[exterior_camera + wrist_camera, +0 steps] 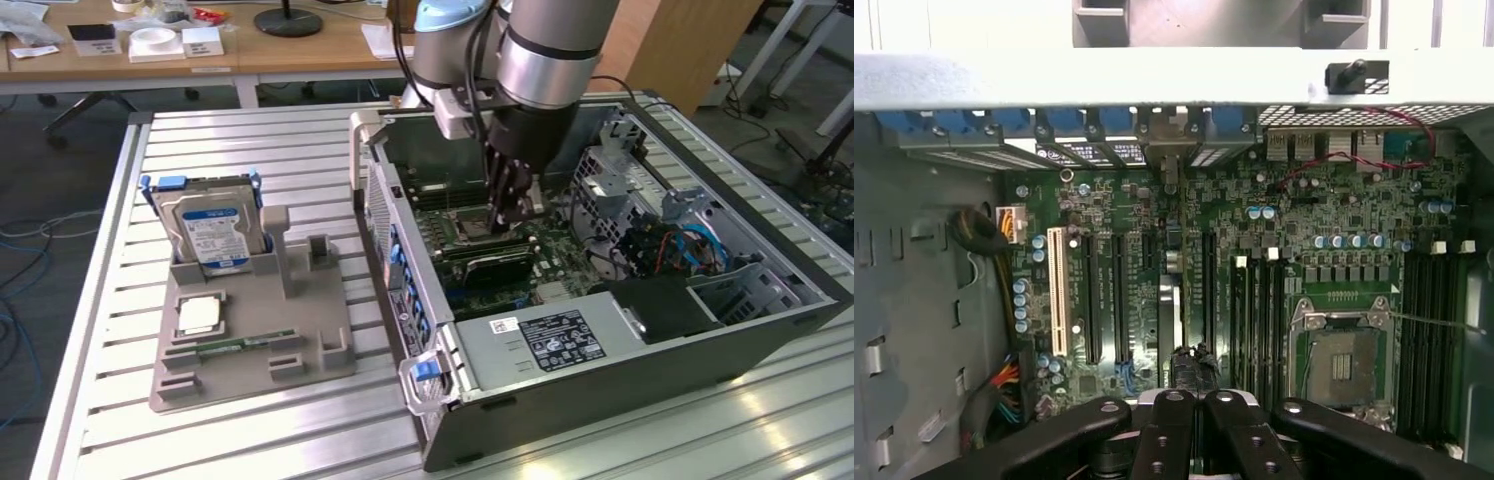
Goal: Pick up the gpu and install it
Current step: 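Press down on the gpu until it lock into place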
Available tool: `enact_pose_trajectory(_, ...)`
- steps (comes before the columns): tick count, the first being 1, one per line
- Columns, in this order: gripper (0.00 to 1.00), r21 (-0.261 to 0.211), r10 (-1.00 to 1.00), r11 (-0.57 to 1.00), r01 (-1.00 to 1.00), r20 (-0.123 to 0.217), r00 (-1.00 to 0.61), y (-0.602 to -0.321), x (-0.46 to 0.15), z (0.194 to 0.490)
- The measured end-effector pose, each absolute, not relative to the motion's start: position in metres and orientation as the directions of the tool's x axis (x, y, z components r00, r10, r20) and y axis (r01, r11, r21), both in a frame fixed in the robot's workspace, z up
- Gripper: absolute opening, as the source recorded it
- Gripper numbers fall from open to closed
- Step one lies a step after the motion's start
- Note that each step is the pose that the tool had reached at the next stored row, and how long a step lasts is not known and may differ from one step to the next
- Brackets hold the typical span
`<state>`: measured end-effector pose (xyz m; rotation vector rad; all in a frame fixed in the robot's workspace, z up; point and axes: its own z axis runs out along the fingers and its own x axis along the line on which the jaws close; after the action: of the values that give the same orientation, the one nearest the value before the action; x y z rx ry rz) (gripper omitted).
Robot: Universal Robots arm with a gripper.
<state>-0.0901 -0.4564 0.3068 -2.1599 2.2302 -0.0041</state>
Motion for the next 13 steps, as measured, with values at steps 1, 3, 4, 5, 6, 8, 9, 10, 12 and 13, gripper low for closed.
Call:
enact_pose_trajectory(1,0.11,-0.028,-0.999,0.032,-0.999,-0.025,-0.032,-0.456,-0.09,0.305)
enact_pose_trajectory(3,0.11,-0.027,-0.999,0.032,-0.999,-0.025,-0.032,-0.456,-0.09,0.302)
enact_pose_trajectory(4,0.11,-0.027,-0.999,0.032,-0.999,-0.025,-0.032,-0.456,-0.09,0.3)
enact_pose_trajectory(5,0.11,-0.027,-0.999,0.032,-0.999,-0.025,-0.032,-0.456,-0.09,0.298)
enact_pose_trajectory(6,0.11,-0.027,-0.999,0.033,-0.999,-0.025,-0.032,-0.456,-0.09,0.297)
enact_pose_trajectory(8,0.11,-0.027,-0.999,0.033,-0.999,-0.025,-0.032,-0.456,-0.09,0.295)
enact_pose_trajectory(9,0.11,-0.027,-0.999,0.033,-0.999,-0.025,-0.032,-0.456,-0.09,0.295)
enact_pose_trajectory(10,0.11,-0.027,-0.999,0.033,-0.999,-0.024,-0.032,-0.456,-0.09,0.295)
enact_pose_trajectory(12,0.11,-0.027,-0.999,0.033,-0.999,-0.024,-0.032,-0.456,-0.09,0.294)
enact_pose_trajectory(13,0.11,-0.027,-0.999,0.033,-0.999,-0.025,-0.032,-0.456,-0.09,0.294)
